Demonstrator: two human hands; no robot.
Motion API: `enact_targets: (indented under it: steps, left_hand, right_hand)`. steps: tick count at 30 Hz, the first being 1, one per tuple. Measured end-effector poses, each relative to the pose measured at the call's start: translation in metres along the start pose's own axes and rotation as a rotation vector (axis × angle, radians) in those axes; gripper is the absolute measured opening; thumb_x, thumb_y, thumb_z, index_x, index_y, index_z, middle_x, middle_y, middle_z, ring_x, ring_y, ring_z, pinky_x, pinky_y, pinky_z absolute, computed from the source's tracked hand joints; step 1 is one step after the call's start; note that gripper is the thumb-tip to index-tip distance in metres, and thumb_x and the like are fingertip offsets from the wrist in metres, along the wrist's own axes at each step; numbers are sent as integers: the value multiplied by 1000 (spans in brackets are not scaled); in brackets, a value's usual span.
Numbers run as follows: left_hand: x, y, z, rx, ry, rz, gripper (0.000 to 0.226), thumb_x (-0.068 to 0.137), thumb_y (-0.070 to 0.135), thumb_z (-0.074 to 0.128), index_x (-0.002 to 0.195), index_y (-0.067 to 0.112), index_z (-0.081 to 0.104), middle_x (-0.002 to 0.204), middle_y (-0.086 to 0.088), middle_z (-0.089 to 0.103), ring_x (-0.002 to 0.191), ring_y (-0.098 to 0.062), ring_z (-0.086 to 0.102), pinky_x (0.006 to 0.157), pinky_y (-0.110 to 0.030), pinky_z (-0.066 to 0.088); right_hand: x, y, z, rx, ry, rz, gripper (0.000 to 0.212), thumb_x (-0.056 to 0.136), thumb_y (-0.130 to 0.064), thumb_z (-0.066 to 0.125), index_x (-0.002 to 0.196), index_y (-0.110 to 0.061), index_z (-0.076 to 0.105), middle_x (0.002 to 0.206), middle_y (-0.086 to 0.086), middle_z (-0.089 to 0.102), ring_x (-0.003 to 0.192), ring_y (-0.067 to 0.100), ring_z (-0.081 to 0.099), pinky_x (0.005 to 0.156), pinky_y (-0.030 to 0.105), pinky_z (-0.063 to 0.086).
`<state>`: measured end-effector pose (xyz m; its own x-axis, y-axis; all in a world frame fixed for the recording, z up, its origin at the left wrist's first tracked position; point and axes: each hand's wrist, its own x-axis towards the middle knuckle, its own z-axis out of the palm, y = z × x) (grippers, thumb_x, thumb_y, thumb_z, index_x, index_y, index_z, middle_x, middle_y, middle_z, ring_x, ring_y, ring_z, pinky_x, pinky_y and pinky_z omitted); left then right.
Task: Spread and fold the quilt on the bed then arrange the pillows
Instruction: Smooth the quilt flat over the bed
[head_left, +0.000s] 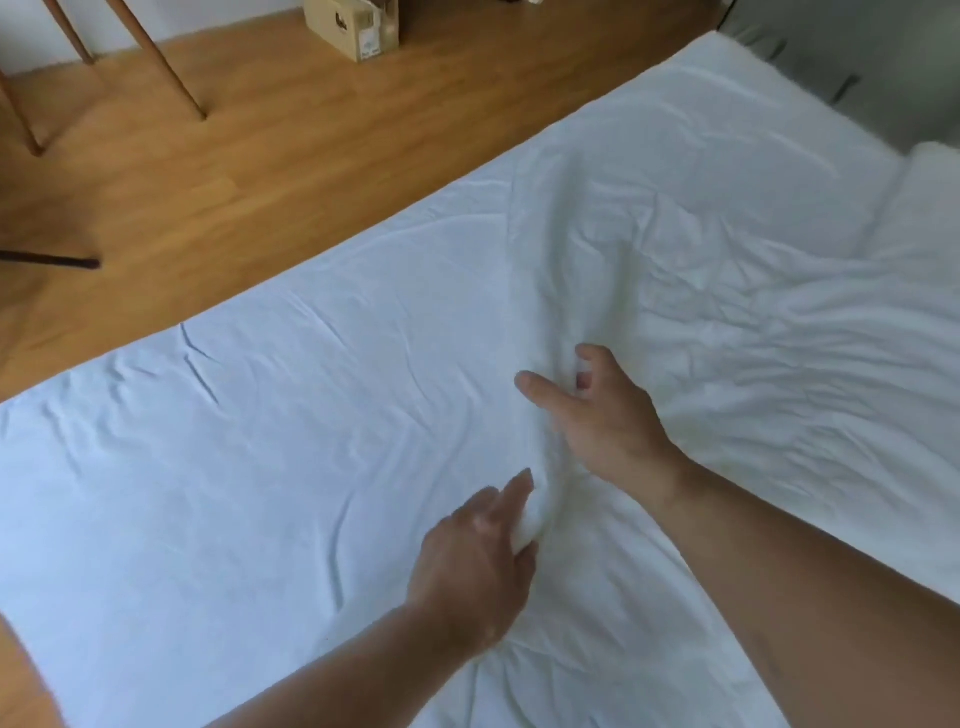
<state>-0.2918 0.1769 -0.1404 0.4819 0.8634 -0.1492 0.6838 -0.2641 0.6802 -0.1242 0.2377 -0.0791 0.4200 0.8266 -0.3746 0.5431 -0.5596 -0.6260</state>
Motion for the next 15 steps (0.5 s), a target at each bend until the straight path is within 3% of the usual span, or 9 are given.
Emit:
enact_targets:
  steps: [3,5,7,9,11,13,15]
  left_hand:
    - [-30,21,18,32,-23,158,60,73,39,53,132,42,43,85,12,56,65,-12,63,54,-22,51]
    - [-46,29,31,57,-27,240,56,64,40,58,119,43,60,65,9,45,47,-9,51,39,-19,41]
    - [-57,35,40,104,-36,272,45,63,46,69,108,51,66,55,7,38,41,-4,42,37,-19,38]
    - [-65,35,40,73,-78,248,37,63,53,72,99,57,65,52,13,43,44,3,47,44,-9,39]
    - [-62,35,29,-162,-117,145,34,67,64,65,100,57,63,57,27,53,56,14,55,58,1,41]
    - [-43,53,12,-459,-192,-91,61,51,83,63,104,52,63,65,24,66,62,8,62,64,-7,46]
    - [-15,84,-2,-796,-213,-365,84,37,73,77,111,35,63,75,8,69,68,-10,64,66,-23,48]
  right_hand:
    - [1,-7,-1,-247,101,66,103,77,-62,70,155,-20,16,142,11,44,125,32,51,98,41,48]
    - [-7,6,-9,-397,144,93,82,85,-40,65,152,-21,21,134,10,50,115,34,57,91,40,51]
    - [-20,32,-23,-387,177,93,55,85,-24,55,139,-29,43,119,3,62,104,30,63,83,35,52]
    - [-45,63,-44,-297,227,76,40,83,-21,53,119,-33,63,102,-2,66,95,23,65,78,31,51]
    - [-79,91,-70,-236,308,76,36,83,-15,60,112,-33,73,95,-4,67,91,16,64,77,25,45]
    - [-124,116,-97,-174,355,101,35,81,-13,71,107,-36,77,86,-12,65,79,7,64,70,18,44]
    - [-175,137,-113,-127,394,99,35,76,-16,77,98,-43,78,78,-13,60,64,3,63,59,19,51]
